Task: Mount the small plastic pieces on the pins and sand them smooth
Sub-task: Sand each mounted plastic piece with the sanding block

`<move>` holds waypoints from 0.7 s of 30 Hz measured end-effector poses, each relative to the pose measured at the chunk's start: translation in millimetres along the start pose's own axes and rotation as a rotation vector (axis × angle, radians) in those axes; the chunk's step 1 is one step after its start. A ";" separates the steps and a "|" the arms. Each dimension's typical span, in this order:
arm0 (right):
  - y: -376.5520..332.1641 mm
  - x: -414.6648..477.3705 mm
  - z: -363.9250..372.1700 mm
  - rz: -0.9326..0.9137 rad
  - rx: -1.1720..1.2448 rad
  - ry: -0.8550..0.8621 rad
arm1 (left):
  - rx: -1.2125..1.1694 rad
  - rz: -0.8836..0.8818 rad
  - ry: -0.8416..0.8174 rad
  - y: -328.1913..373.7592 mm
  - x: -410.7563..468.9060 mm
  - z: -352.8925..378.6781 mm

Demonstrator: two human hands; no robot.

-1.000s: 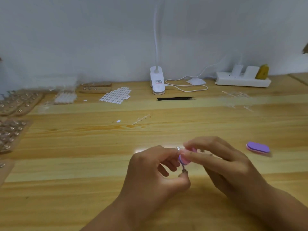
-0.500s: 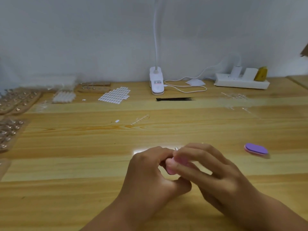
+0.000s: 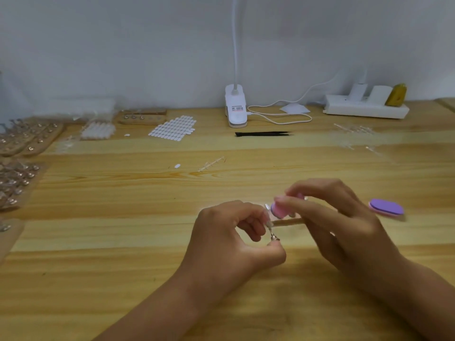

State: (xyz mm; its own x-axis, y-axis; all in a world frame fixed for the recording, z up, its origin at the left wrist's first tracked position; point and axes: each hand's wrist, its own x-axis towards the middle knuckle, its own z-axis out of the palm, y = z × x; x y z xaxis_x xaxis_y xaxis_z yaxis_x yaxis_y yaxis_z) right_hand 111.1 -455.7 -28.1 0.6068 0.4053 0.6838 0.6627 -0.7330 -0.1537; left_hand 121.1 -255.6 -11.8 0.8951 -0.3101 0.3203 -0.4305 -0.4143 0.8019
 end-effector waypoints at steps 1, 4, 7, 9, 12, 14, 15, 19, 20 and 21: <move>-2.7 -0.7 1.7 0.006 0.029 0.010 | -0.004 0.002 -0.010 0.2 -0.3 0.0; -11.2 -4.0 10.2 -0.104 0.045 -0.045 | 0.015 0.043 -0.035 0.4 -2.0 0.1; 2.0 -2.4 4.0 -0.075 -0.012 -0.032 | -0.017 0.025 0.005 -2.0 -1.8 1.3; 4.1 -2.2 2.9 -0.006 0.001 0.036 | -0.068 -0.011 0.023 -2.4 -1.4 2.1; -7.9 -1.9 11.7 -0.037 0.127 0.073 | -0.190 -0.011 -0.027 -1.6 -2.0 0.5; -8.7 -0.5 13.2 -0.047 0.161 0.075 | -0.286 0.005 -0.050 -0.9 -1.3 -2.2; -5.1 0.7 10.9 -0.009 0.162 0.096 | -0.344 0.005 -0.049 -1.2 -0.3 -3.9; -4.4 1.0 6.5 0.155 0.200 0.237 | -0.658 -0.098 -0.063 -3.6 4.0 -6.6; -9.8 0.9 8.3 0.130 0.204 0.263 | -0.714 -0.112 -0.077 -4.9 4.4 -6.3; -15.1 0.6 10.7 0.087 0.193 0.277 | -0.764 -0.117 -0.099 -5.9 4.5 -5.9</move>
State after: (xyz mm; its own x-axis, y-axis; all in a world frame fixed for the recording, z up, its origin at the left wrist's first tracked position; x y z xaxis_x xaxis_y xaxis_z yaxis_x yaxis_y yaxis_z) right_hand 106.2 -438.5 -33.1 0.5401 0.1631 0.8256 0.7007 -0.6306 -0.3339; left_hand 128.4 -249.5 -12.1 0.8999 -0.3905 0.1943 -0.1021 0.2445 0.9643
